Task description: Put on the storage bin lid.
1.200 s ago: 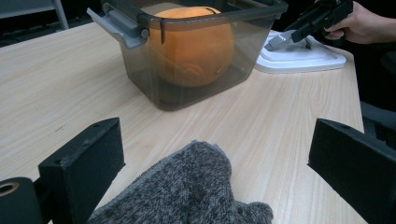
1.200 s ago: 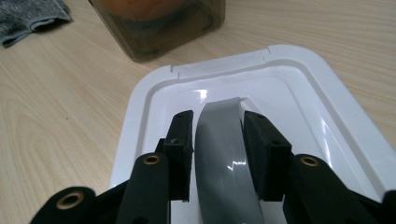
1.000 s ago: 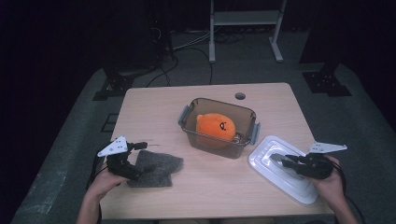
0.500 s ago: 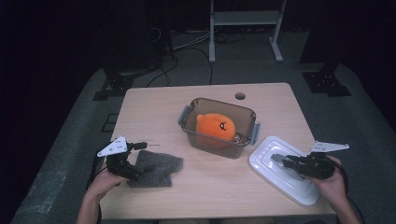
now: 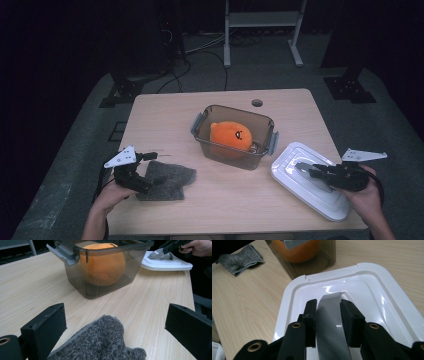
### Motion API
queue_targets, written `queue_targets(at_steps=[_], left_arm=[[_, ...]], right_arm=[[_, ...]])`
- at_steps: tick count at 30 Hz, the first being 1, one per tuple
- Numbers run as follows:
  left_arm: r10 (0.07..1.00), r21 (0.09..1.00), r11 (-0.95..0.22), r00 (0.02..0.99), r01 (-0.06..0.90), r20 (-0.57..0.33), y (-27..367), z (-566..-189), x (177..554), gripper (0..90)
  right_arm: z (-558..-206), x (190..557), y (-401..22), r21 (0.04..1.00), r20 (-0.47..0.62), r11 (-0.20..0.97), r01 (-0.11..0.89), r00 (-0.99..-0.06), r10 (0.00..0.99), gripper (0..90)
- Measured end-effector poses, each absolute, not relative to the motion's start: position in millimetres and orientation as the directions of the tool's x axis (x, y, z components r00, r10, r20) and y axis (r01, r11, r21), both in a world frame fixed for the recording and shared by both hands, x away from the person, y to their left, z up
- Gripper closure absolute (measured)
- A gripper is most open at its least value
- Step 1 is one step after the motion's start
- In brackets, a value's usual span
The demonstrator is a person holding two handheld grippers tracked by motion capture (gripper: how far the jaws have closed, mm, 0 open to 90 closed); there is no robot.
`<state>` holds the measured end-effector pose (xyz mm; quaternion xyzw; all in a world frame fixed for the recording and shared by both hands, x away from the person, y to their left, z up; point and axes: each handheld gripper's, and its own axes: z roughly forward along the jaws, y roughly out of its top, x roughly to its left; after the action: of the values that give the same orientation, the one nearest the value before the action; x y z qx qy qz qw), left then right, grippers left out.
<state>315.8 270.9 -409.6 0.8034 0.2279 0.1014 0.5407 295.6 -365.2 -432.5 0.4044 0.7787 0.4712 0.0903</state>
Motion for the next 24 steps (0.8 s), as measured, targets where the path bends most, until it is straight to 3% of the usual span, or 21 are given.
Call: queue_targets(at_steps=[24], left_arm=[[0.477, 0.914, -0.312, 0.875, 0.258, -0.084, 270.8, -410.3, 315.8, 2.8]], right_arm=[[-378.9, 268.6, -371.3, 0.835, 0.199, 0.251, 0.489, -0.695, 0.691, 66.2]])
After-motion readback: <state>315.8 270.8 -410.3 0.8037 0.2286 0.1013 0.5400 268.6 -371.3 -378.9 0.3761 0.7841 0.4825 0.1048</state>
